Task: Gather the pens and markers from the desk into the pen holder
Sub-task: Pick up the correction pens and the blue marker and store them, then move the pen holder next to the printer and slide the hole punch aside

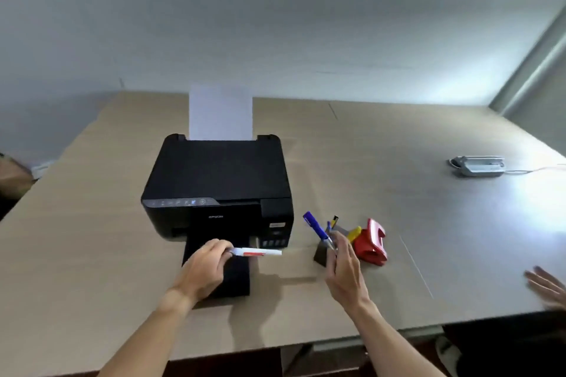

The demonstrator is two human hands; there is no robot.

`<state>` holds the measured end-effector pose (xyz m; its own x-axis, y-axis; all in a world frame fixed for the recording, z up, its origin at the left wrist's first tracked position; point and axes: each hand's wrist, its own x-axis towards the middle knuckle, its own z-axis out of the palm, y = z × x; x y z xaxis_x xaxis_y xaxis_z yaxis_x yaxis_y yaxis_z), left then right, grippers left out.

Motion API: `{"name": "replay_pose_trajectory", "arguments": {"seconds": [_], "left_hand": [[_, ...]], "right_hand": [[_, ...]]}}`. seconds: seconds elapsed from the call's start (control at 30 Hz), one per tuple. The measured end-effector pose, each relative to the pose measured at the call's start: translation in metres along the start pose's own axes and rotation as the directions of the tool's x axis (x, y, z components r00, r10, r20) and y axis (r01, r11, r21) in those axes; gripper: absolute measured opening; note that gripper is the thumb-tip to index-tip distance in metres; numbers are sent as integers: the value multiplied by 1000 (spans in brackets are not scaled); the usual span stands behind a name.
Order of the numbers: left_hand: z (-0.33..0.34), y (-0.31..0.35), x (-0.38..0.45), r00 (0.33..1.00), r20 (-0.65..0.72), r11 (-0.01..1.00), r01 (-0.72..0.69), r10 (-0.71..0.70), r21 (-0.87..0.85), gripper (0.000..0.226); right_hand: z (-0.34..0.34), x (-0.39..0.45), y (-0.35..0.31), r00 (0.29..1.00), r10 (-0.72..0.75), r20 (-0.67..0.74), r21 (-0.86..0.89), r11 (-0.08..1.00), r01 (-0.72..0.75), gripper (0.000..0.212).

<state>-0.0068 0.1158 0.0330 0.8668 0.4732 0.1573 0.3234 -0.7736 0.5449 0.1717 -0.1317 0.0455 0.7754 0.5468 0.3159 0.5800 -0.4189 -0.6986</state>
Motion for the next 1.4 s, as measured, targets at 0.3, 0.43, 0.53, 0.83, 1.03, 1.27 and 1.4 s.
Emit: {"name": "replay_pose_trajectory", "arguments": {"seconds": [0.3, 0.43, 0.53, 0.83, 1.03, 1.27, 1.4], "left_hand": [[56, 137, 83, 973, -33, 972, -225, 228, 63, 13], [67, 152, 104, 970, 34, 964, -242, 240, 114, 18], [75, 156, 114, 969, 94, 962, -240, 229, 129, 22], [98, 177, 134, 966, 178, 980, -197, 188, 32, 15], [125, 182, 146, 945, 313, 990, -125, 98, 68, 15], [140, 174, 149, 928, 369, 997, -67, 50, 33, 15], [146, 169, 141, 919, 394, 1000, 3, -6, 9, 15]], "right_hand": [[-90, 29, 70, 987, 155, -31, -99, 983, -157, 2], [-78, 45, 73, 995, 102, 23, -128, 987, -98, 11], [-65, 53, 71, 991, 99, 86, -201, 976, -81, 12], [-48, 78, 68, 971, 238, 2, -156, 959, -235, 18], [-42, 66, 82, 950, 254, 182, -331, 926, -185, 31], [-50, 49, 108, 909, 402, -108, -165, 895, -415, 22], [-55, 51, 129, 834, 535, -131, -217, 806, -551, 22]]}}
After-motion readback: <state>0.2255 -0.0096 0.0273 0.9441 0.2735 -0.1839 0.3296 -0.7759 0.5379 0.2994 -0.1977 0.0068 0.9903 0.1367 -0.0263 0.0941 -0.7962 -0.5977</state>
